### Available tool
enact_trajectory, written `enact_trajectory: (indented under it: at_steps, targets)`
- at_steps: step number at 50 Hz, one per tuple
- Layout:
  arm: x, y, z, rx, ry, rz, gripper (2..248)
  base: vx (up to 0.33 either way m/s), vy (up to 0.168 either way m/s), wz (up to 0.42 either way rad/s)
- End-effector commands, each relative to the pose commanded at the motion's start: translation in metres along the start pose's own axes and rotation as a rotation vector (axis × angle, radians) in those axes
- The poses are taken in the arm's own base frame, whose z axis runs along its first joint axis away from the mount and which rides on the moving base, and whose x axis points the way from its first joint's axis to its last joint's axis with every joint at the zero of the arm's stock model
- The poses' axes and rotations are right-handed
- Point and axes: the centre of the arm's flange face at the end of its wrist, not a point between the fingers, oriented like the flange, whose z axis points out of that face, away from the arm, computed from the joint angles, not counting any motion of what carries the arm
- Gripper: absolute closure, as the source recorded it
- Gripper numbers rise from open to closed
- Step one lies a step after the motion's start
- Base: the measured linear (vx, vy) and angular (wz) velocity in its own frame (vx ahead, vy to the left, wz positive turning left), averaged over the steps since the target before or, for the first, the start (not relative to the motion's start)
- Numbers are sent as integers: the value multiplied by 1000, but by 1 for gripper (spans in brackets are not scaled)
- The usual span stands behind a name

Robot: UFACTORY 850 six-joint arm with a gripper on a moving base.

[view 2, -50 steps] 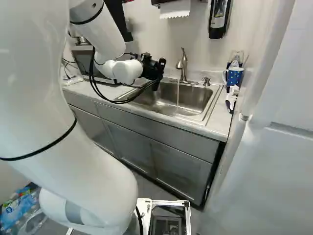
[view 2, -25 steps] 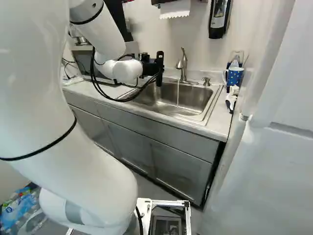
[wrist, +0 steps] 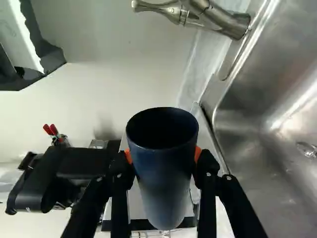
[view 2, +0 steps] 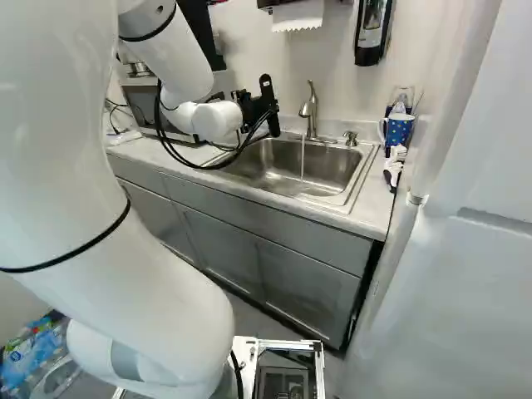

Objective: Rinse the cup and place it in the tray

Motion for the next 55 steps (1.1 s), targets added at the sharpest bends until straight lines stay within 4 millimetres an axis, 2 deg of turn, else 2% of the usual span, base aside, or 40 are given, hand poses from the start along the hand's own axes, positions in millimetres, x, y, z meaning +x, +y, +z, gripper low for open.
enact_trajectory:
  at_steps: [55]
  targets:
    - [0,0,0,0,0,-578,125,0,0,0]
